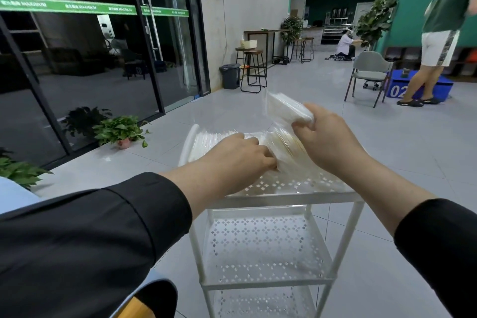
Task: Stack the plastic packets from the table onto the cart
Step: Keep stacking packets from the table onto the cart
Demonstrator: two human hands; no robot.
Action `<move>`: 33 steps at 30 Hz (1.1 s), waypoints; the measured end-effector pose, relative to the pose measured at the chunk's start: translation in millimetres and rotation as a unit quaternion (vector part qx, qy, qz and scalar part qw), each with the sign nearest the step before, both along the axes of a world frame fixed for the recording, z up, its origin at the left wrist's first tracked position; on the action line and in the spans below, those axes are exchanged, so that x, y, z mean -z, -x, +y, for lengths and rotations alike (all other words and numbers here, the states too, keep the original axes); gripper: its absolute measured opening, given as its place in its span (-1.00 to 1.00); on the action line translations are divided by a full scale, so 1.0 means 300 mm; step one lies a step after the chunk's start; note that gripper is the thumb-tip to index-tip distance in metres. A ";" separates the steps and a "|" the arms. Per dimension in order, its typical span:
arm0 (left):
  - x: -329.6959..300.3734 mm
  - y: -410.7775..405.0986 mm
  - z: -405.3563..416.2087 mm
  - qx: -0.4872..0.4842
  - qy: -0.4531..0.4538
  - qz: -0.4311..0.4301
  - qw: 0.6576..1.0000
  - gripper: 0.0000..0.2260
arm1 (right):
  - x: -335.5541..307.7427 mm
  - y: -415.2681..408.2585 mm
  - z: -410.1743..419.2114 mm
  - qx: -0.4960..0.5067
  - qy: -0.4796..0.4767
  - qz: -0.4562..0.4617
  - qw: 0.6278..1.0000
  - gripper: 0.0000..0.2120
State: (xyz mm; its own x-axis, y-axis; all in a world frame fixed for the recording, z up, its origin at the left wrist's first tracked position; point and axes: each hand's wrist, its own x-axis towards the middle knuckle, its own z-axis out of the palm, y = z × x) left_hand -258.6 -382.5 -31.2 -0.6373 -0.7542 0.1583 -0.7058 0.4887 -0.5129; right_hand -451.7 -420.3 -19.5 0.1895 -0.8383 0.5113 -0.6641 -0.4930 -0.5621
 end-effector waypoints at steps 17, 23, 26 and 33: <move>-0.070 -0.108 -0.002 0.050 -0.009 -0.067 0.996 -0.80 | -0.065 -0.097 0.104 0.010 0.019 0.016 1.000 -0.86; -0.063 -0.128 0.033 -0.009 0.009 0.016 1.000 -0.71 | -0.013 -0.168 0.127 0.010 -0.044 0.035 0.998 -0.83; -0.046 -0.138 0.049 -0.019 0.021 0.049 0.998 -0.71 | 0.020 -0.185 0.132 0.022 -0.058 0.071 0.996 -0.81; -0.053 -0.110 0.097 -0.139 -0.047 0.283 0.948 -0.70 | 0.029 -0.204 0.165 0.021 -0.079 0.114 0.990 -0.51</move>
State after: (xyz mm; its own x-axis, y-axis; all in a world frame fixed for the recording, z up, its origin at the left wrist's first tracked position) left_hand -225.5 -353.3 -15.3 -0.2445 -0.9080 0.3402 -0.9631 0.2680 0.0231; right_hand -390.5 -370.8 -28.2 0.2484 -0.9138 0.3213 -0.8005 -0.3804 -0.4630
